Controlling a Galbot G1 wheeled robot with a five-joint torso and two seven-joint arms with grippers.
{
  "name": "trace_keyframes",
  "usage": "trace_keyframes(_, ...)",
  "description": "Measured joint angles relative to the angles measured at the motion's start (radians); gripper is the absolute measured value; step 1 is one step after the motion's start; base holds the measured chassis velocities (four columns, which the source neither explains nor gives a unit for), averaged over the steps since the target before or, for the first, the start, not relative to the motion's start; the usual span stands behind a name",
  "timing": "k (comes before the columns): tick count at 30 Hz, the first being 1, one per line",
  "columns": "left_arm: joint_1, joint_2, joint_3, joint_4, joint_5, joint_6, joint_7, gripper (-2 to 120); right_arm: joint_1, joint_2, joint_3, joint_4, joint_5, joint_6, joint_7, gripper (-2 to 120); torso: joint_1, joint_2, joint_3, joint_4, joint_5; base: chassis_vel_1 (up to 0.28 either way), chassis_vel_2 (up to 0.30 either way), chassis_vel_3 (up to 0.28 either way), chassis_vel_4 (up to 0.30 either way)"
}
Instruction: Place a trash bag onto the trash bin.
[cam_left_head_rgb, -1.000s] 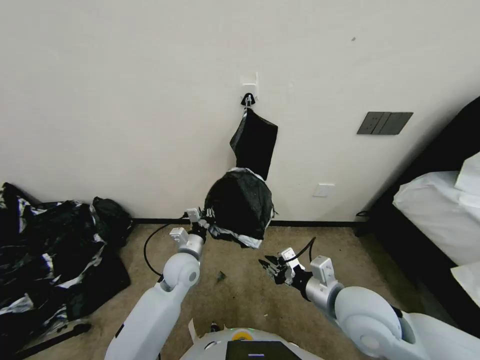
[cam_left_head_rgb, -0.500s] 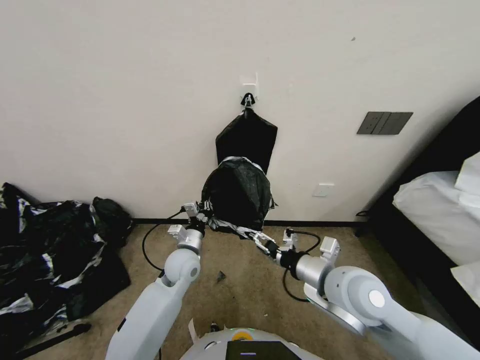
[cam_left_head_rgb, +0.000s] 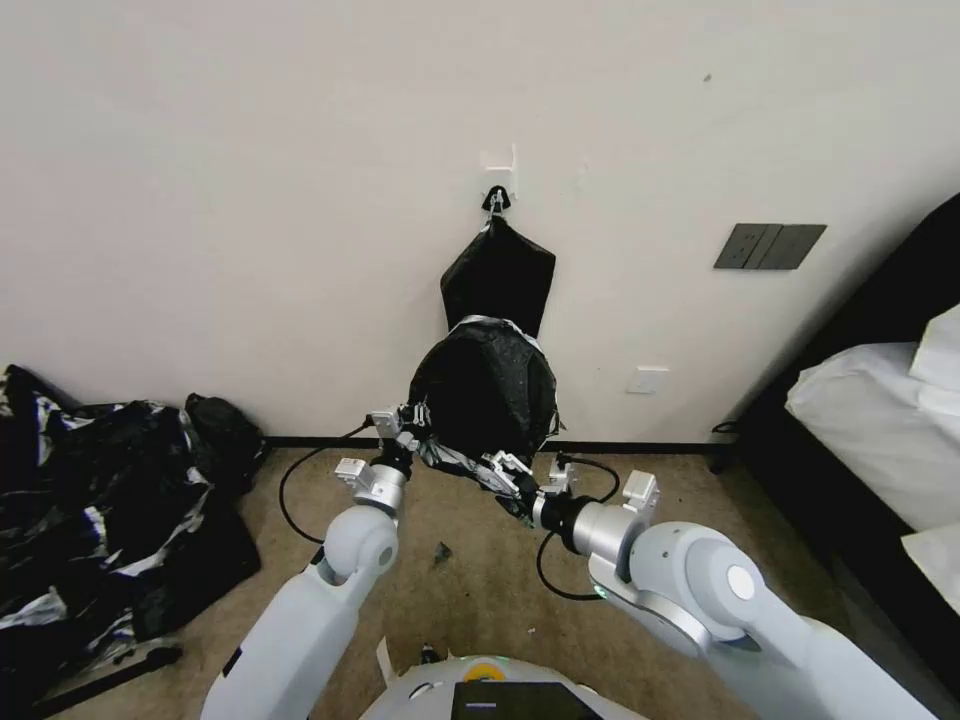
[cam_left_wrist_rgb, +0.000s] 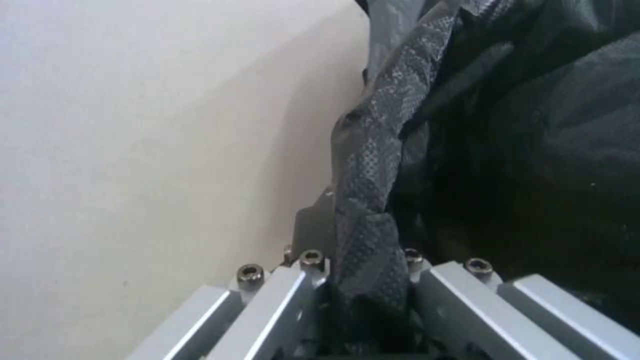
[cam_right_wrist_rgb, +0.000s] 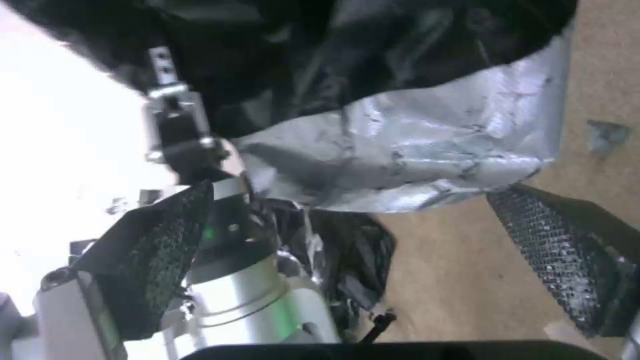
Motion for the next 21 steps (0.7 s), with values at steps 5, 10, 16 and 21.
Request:
trace_keyframes(5,-0.003,0.0,0.004,-0.007,0.002,-0.01,0.012,1,0.004,0.009,-0.001,-0.021,-0.002,0.0,0.015,100,0.0,0.0,0.0,0.0,0.0001,0.0,0.0,0.0,0.0)
trace_keyframes(10,0.001,0.002,0.006,-0.017,0.02,-0.027,0.038,1,0.0,0.012,0.002,-0.033,-0.005,0.011,0.027,100,0.0,0.0,0.0,0.0,0.0,0.0,0.0,0.0,0.0)
trace_keyframes(16,0.01,0.002,0.008,-0.023,0.033,-0.033,0.053,1,0.002,0.016,0.009,-0.041,-0.009,0.027,0.029,100,0.0,0.0,0.0,0.0,0.0,0.0,0.0,0.0,0.0)
trace_keyframes(21,0.009,0.003,0.011,-0.026,0.034,-0.033,0.055,1,0.003,0.015,0.004,-0.047,-0.011,0.025,0.03,100,0.0,0.0,0.0,0.0,0.0001,0.0,0.0,0.0,0.0)
